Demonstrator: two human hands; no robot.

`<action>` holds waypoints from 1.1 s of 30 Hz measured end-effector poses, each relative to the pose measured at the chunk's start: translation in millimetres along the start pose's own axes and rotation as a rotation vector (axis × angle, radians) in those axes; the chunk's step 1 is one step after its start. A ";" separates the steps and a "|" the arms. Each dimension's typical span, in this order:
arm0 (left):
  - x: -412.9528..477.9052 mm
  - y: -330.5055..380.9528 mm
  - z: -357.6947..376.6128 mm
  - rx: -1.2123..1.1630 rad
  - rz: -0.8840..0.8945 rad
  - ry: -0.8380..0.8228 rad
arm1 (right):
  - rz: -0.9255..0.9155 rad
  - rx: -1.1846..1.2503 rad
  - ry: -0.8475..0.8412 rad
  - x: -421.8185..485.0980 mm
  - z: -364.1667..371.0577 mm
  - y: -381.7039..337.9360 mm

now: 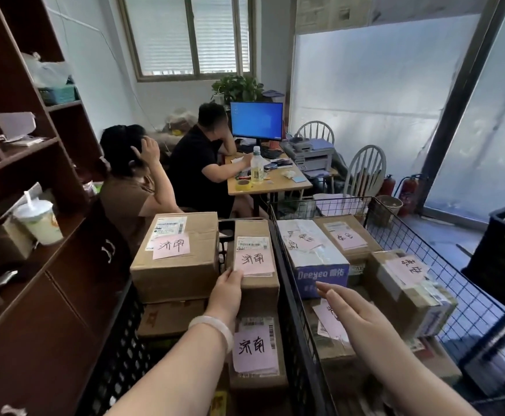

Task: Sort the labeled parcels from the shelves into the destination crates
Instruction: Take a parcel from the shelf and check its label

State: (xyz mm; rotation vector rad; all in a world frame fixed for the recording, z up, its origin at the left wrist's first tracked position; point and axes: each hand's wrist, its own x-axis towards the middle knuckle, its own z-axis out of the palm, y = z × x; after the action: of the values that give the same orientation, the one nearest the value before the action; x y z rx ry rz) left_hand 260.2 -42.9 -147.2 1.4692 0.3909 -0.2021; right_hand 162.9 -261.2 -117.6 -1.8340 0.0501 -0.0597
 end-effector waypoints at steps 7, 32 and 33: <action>25.8 1.2 8.0 0.186 0.011 -0.061 | -0.021 -0.142 -0.028 -2.5 -10.1 4.6; -261.9 -82.5 163.2 0.953 1.407 -1.079 | 0.557 -0.975 0.893 -354.3 -60.9 7.6; -279.2 -89.3 167.7 0.937 1.422 -1.122 | 0.571 -0.971 0.939 -374.5 -60.8 6.6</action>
State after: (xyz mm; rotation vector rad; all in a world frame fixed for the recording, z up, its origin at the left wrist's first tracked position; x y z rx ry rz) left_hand -7.4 -246.7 -115.7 1.8808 -1.8354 -0.0025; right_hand -214.9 -296.8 -113.6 -2.4939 1.4647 -0.5669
